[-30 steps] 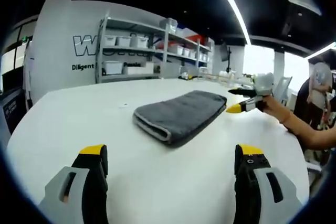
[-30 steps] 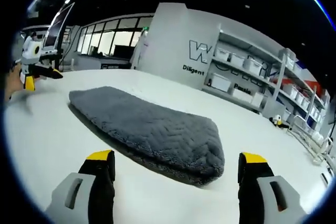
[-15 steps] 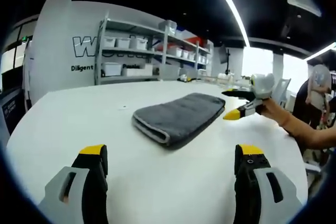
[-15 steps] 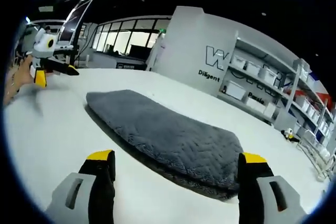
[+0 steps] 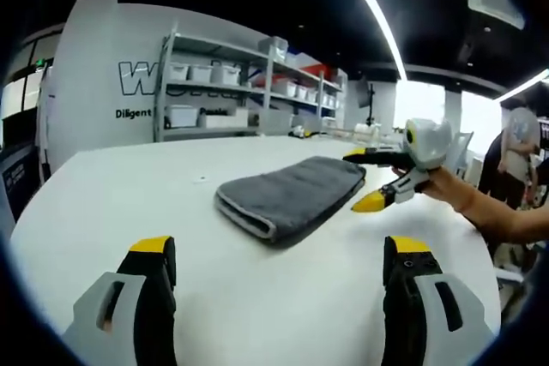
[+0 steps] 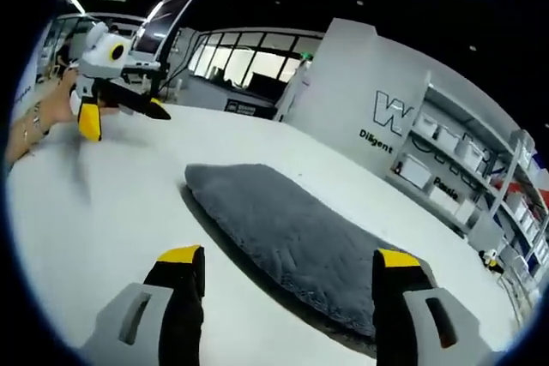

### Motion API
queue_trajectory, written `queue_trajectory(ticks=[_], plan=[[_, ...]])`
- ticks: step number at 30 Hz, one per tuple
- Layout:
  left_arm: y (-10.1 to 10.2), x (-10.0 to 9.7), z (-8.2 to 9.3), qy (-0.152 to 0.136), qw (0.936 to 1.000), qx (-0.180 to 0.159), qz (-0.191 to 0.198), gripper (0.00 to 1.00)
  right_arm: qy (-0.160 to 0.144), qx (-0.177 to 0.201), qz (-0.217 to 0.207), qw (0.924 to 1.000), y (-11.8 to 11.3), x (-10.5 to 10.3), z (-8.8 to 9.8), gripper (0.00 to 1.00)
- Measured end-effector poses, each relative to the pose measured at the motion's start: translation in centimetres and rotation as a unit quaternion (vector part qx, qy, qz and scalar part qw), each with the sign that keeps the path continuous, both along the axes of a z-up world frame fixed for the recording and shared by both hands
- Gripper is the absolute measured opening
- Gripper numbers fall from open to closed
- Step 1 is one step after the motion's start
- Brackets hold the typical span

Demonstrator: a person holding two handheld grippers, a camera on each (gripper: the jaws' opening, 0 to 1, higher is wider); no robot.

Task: Open the folded towel by lifting each exposed corner and separating the folded layers until the towel lies flat within the target outline without major curled edges

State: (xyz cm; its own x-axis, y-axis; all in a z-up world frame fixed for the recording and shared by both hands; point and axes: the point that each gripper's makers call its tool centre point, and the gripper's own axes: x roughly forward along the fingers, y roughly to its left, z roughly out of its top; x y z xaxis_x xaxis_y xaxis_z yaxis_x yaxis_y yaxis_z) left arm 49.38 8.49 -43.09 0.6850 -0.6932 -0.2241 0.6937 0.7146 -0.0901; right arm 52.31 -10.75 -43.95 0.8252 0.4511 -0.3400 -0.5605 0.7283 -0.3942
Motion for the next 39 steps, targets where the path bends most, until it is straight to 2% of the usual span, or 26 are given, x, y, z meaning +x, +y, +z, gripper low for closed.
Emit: queue_trajectory(ticks=[4,6,10,11,12,20,22,29,33,39], plan=[[0.0,-0.1,0.0,0.001,1.0,-0.002,0.003,0.99,-0.005,-0.014,0.026,0.9995,2.2,-0.1,0.1,0.74],[0.1,-0.2,0.0,0.002,1.0,-0.005,0.004,0.99,-0.008,-0.018,0.042,0.9989,3.5,-0.3,0.1,0.68],[0.1,-0.2,0.1,0.001,1.0,-0.008,0.003,0.99,-0.008,-0.013,0.062,0.998,5.1,-0.6,0.0,0.62],[0.1,-0.1,0.1,0.001,1.0,-0.008,0.003,0.99,-0.02,-0.003,0.073,0.9971,6.0,-0.6,0.3,0.59],[0.1,-0.1,0.1,0.001,1.0,-0.008,0.003,0.99,-0.02,-0.004,0.075,0.997,6.4,-0.6,0.2,0.57],[0.0,-0.1,0.3,0.0,0.9999,-0.011,0.001,0.98,-0.019,-0.042,0.086,0.9952,8.3,-0.7,-0.7,0.45],[0.0,-0.1,0.3,-0.001,0.9999,-0.011,0.0,0.98,-0.027,-0.043,0.094,0.9943,8.8,-0.8,-0.6,0.38],[-0.1,-0.3,0.4,-0.002,0.9999,-0.015,-0.002,0.98,-0.027,-0.063,0.111,0.9914,11.0,-0.5,-1.1,0.32],[-0.1,-0.3,0.4,-0.002,0.9999,-0.017,-0.004,0.98,-0.035,-0.073,0.118,0.9897,12.0,-0.5,-1.3,0.23],[-0.2,-0.3,0.4,-0.001,0.9998,-0.017,-0.005,0.98,-0.026,-0.075,0.125,0.989,13.2,-0.5,-1.9,0.22]])
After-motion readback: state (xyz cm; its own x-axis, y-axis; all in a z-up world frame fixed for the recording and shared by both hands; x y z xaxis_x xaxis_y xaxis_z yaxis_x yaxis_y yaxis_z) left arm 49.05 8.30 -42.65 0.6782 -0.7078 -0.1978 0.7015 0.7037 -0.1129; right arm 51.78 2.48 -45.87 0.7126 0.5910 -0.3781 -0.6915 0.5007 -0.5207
